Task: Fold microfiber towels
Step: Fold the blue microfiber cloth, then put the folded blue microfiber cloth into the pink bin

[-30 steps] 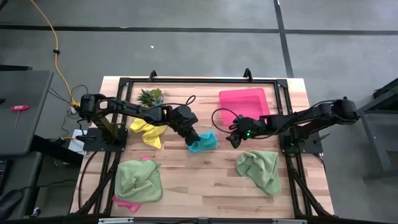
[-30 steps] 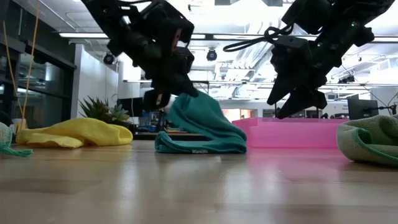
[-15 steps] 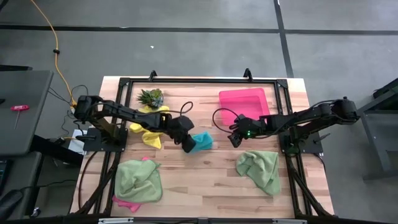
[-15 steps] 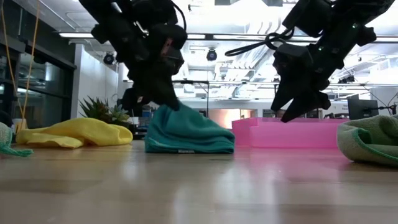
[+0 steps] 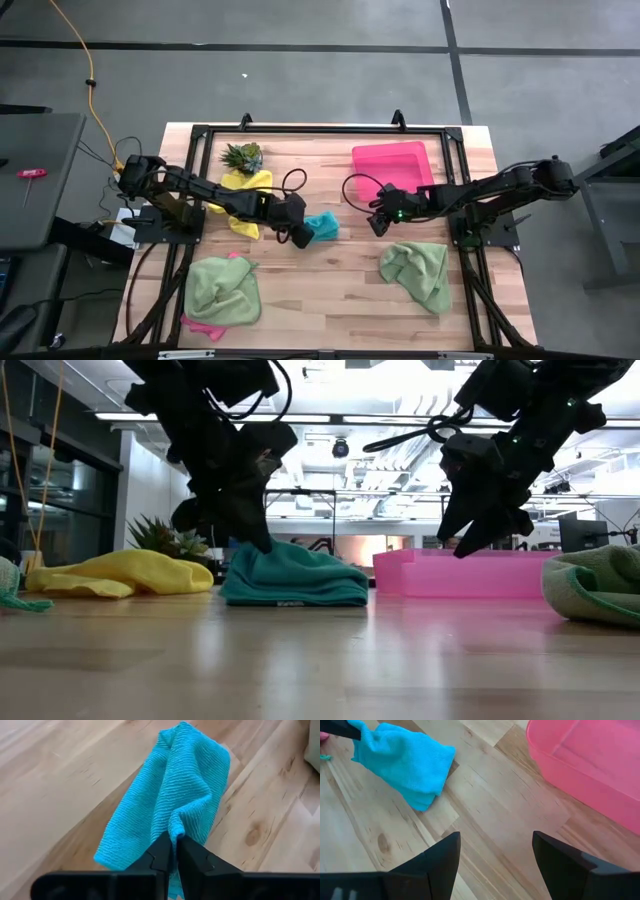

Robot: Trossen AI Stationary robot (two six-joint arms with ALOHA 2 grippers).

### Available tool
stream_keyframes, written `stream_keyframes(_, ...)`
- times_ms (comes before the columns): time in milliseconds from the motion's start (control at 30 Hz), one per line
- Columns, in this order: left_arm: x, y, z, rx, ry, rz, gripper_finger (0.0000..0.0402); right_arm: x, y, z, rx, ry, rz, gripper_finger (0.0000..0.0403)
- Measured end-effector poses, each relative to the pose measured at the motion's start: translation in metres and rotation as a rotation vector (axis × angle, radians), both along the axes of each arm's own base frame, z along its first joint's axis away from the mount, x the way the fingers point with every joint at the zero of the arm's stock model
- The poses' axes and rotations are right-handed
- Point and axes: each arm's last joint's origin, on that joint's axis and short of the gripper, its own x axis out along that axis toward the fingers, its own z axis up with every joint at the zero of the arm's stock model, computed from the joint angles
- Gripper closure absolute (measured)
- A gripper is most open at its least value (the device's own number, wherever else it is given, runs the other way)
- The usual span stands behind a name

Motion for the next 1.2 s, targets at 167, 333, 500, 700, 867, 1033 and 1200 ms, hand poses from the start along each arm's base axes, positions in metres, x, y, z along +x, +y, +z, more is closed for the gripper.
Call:
stream_keyframes(167, -0.003, -0.004, -0.002, 0.030, 0.037, 0.025, 0.0361, 0.000, 0.000, 0.000, -0.001, 0.000, -0.001, 0.0162)
stream_keyframes(333, -0.007, -0.001, -0.003, 0.062, 0.073, 0.046, 0.0319, 0.000, 0.000, 0.000, -0.004, 0.001, 0.000, 0.0162)
stream_keyframes(500, -0.012, 0.002, 0.005, 0.083, 0.080, 0.026, 0.0269, 0.000, 0.000, 0.000, -0.004, 0.004, 0.001, 0.0162)
stream_keyframes(700, -0.028, 0.011, 0.030, 0.171, 0.085, 0.020, 0.0221, -0.001, 0.000, -0.001, -0.004, 0.016, 0.001, 0.0162)
stream_keyframes(867, -0.040, 0.018, 0.061, 0.273, -0.021, 0.007, 0.0203, -0.001, 0.000, -0.001, -0.004, 0.016, 0.000, 0.0162)
stream_keyframes(1033, -0.024, 0.001, 0.076, 0.349, -0.252, -0.178, 0.0235, -0.001, 0.000, -0.001, -0.008, 0.016, -0.002, 0.0162)
stream_keyframes(1200, -0.009, -0.022, 0.038, 0.338, -0.325, -0.295, 0.0342, -0.001, 0.000, -0.001, -0.011, 0.016, 0.002, 0.0162)
